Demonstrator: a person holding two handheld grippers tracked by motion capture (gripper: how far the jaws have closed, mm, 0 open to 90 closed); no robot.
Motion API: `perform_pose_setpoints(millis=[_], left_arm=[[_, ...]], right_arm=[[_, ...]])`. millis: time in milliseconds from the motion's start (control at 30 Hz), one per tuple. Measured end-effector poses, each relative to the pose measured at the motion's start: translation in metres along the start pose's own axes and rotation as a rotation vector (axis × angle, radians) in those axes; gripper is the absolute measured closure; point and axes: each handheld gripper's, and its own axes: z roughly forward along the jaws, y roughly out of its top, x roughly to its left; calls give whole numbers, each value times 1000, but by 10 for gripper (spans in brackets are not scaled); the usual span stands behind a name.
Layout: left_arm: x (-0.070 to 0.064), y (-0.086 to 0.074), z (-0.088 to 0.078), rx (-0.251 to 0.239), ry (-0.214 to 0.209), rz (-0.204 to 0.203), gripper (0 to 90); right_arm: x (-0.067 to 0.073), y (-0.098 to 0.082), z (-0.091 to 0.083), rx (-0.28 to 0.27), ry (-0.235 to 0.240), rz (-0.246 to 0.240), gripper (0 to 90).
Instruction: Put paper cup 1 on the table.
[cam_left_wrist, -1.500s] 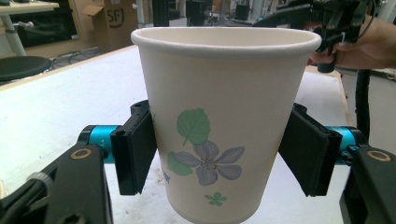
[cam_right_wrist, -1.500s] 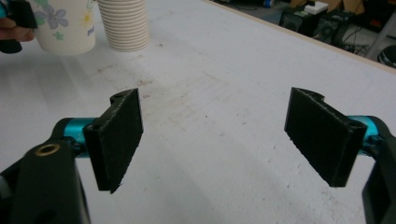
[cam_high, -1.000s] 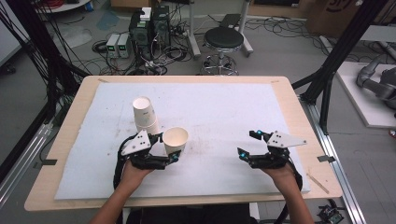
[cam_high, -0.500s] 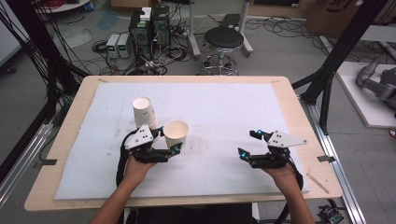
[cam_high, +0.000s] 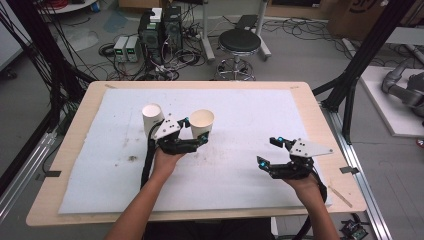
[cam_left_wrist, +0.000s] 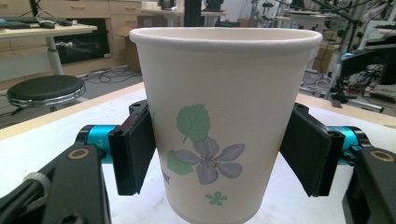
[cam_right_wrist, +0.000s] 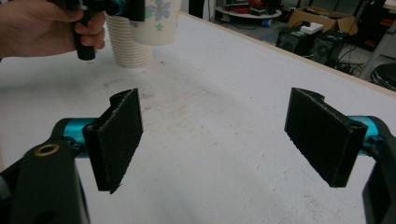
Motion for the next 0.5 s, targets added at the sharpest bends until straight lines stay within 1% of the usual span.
perform_pose_setpoints(millis=[100,167,267,367,400,500], left_arm=[[6,-1,12,21,9,-9,308],[9,-3,19,29,24,-13,309],[13,-11,30,55,33,-31,308],[15,-19,39,82,34,-53,302],[15,-20,41,88,38,-55,302],[15,-25,48,112,49,-62,304]], right_arm=[[-1,0,0,-1,-2,-3,197],[-1,0,0,1,-1,-1,197],[-1,0,0,2,0,4,197],[-2,0,-1,-3,-1,0,198],[-2,0,-1,-5,3,6,198],[-2,1,-1,-11,4,3,198]])
